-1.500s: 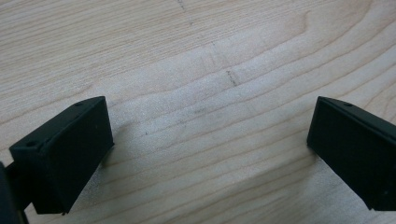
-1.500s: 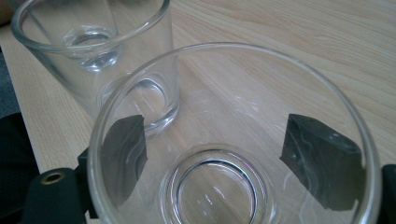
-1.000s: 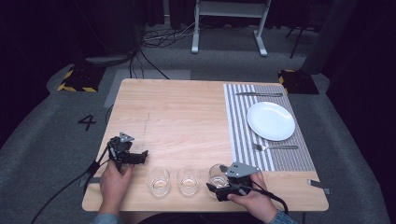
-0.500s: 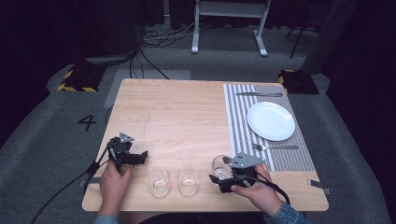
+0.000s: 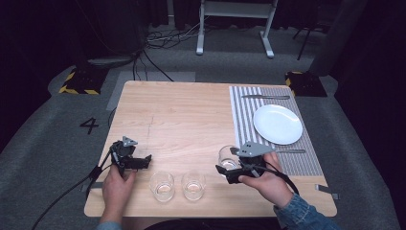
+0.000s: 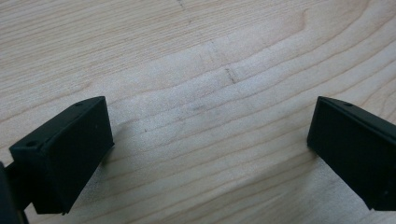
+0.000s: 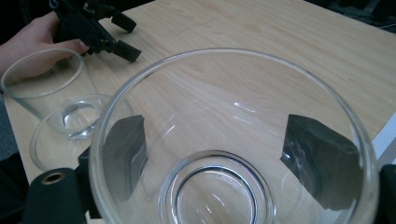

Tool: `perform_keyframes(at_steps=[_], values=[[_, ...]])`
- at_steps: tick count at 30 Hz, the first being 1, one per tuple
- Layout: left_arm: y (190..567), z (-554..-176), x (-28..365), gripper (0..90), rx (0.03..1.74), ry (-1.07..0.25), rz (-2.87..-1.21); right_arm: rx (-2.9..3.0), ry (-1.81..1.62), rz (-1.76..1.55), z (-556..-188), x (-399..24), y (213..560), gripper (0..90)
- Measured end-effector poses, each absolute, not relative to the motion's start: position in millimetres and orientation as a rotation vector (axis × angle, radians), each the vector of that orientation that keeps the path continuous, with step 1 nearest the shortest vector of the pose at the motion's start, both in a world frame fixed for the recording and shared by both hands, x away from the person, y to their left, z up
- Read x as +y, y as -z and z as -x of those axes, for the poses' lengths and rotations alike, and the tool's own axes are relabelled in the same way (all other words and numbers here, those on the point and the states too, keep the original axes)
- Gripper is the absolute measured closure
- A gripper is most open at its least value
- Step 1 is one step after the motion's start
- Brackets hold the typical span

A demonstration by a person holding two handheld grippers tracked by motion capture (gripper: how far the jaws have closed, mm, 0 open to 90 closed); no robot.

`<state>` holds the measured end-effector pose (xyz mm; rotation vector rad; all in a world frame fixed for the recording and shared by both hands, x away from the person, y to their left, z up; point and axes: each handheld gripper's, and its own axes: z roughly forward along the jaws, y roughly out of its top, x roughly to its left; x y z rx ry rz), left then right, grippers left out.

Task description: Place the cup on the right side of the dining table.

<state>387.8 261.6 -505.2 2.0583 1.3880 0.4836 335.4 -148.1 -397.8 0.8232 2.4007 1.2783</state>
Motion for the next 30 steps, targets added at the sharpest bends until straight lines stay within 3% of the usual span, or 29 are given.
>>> perform_keyframes(at_steps=[30], values=[[505.2, -387.4, 261.8, 0.4, 1.394, -0.484, -2.055, 2.290, -1.187, -0.922, -416.0, -173.7, 325.7, 19.7]])
